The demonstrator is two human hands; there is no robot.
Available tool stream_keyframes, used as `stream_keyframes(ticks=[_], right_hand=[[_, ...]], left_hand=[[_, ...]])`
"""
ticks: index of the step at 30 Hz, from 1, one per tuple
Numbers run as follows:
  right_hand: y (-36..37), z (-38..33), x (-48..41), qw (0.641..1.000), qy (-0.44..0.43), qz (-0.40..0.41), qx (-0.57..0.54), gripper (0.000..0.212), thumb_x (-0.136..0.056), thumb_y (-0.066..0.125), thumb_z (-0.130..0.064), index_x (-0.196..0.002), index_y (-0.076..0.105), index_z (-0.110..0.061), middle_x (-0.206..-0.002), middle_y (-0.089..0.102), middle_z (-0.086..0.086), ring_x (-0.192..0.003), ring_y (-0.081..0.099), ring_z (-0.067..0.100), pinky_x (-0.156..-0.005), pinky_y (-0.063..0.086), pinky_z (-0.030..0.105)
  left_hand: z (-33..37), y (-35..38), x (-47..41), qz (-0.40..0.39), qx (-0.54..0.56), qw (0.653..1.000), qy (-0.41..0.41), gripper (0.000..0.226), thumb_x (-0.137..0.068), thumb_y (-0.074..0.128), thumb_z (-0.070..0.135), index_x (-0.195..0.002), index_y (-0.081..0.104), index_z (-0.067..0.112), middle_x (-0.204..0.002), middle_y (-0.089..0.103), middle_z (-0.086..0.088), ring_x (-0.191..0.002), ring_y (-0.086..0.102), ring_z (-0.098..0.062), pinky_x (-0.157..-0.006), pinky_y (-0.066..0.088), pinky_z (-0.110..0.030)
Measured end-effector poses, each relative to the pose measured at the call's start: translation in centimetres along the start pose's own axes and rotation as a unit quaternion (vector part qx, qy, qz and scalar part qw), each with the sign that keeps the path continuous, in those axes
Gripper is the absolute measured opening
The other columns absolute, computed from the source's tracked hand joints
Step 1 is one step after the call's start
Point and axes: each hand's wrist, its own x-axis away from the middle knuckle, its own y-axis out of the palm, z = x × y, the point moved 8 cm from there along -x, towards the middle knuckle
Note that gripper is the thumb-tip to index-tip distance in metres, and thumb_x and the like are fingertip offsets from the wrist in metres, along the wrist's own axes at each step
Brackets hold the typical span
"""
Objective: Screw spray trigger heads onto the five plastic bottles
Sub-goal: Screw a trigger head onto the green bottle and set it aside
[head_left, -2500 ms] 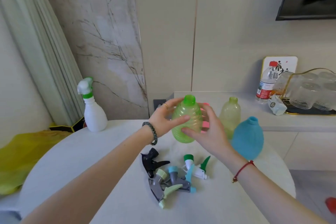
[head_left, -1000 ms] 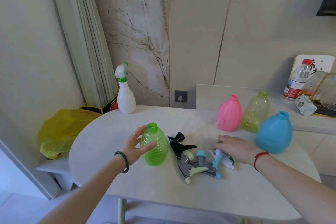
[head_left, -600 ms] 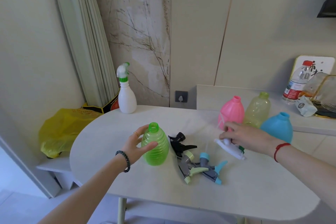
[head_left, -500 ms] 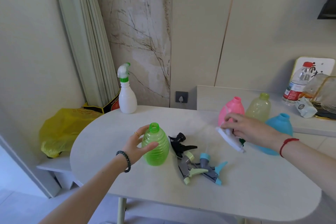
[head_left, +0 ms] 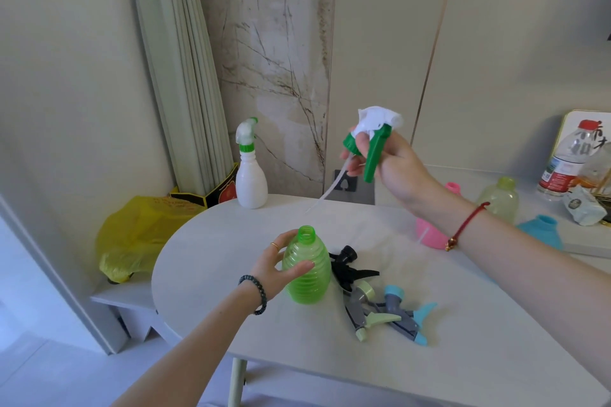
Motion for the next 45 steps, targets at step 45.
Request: stream_keyframes(ticks=[45], right_hand=[[5.4, 13.4, 4.0, 0.982, 0.114, 0.081, 0.125, 0.033, -0.062, 0.079, -0.037, -0.083, 0.067, -0.015, -0.083, 0.068, -0.002, -0.081, 0.063, 0.013, -0.074, 0.050, 0.026]], left_hand=[[-0.1, 0.2, 0.2, 0.002, -0.028, 1.000, -0.007, 0.070, -0.072, 0.069, 0.033, -0.132, 0.033, 0.026, -0.139, 0.041, 0.003, -0.128, 0.038, -0.017, -0.107, 0.032, -0.036]])
